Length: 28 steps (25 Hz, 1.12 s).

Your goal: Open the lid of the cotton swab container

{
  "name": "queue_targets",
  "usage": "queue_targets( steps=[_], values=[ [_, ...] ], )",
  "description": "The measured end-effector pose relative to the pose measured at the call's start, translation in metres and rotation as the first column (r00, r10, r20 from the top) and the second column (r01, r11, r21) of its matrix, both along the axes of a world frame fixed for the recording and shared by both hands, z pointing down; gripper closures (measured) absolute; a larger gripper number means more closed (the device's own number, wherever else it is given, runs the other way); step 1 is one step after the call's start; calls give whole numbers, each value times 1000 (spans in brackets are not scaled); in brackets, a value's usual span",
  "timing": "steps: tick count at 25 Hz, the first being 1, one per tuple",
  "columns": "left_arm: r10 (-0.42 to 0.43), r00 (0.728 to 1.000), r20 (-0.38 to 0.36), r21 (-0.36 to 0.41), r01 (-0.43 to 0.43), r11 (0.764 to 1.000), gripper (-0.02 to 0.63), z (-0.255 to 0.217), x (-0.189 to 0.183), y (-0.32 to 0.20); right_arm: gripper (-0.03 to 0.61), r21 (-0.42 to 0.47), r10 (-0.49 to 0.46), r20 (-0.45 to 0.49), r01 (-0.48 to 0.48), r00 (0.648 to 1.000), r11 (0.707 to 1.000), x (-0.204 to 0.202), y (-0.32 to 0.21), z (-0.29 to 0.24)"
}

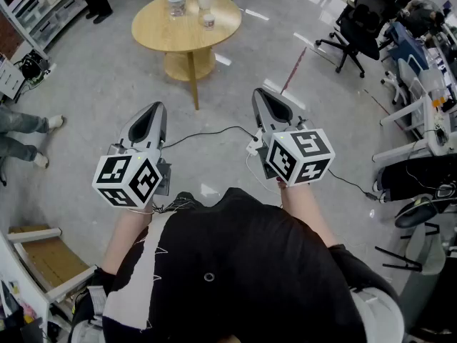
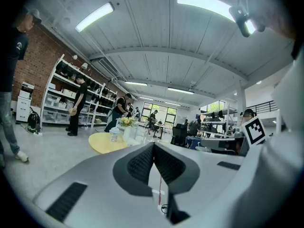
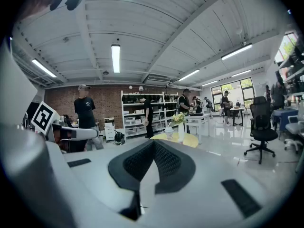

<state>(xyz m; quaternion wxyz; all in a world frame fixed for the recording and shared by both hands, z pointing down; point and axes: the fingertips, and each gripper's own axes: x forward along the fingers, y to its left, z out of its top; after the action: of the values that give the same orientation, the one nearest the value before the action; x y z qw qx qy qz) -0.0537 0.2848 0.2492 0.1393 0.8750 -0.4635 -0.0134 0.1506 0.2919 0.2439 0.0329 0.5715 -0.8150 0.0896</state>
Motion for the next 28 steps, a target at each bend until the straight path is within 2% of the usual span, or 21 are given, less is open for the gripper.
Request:
queue_targets(
  steps=[3, 8, 16, 20, 23, 28],
  values=[
    [1, 1000, 0, -4, -1, 1000, 603, 2, 2, 1, 574, 1, -4, 4, 4, 1000, 1000, 0, 1, 1],
    [-12, 1000, -20, -16, 11, 1000, 603, 8, 9, 1, 574, -2, -28, 72, 28, 997, 1000, 8, 1, 3],
    [-62, 994, -85, -7, 62, 998, 603, 19, 26, 2, 574, -32, -53, 46, 54, 998, 998, 29, -12, 22],
    [-83, 992, -98, -71, 76, 995, 603, 40, 23, 3, 574, -66, -64, 53, 68, 997, 996, 29, -19, 36],
    [-111, 987, -115, -88, 101, 991, 603, 44, 14, -10, 574, -71, -76, 57, 80, 996, 994, 21, -31, 41],
    [-112, 989, -98, -79, 105, 991, 603, 53, 4, -46, 574, -86, -68, 81, 75, 994, 993, 9, -61, 55]
  ],
)
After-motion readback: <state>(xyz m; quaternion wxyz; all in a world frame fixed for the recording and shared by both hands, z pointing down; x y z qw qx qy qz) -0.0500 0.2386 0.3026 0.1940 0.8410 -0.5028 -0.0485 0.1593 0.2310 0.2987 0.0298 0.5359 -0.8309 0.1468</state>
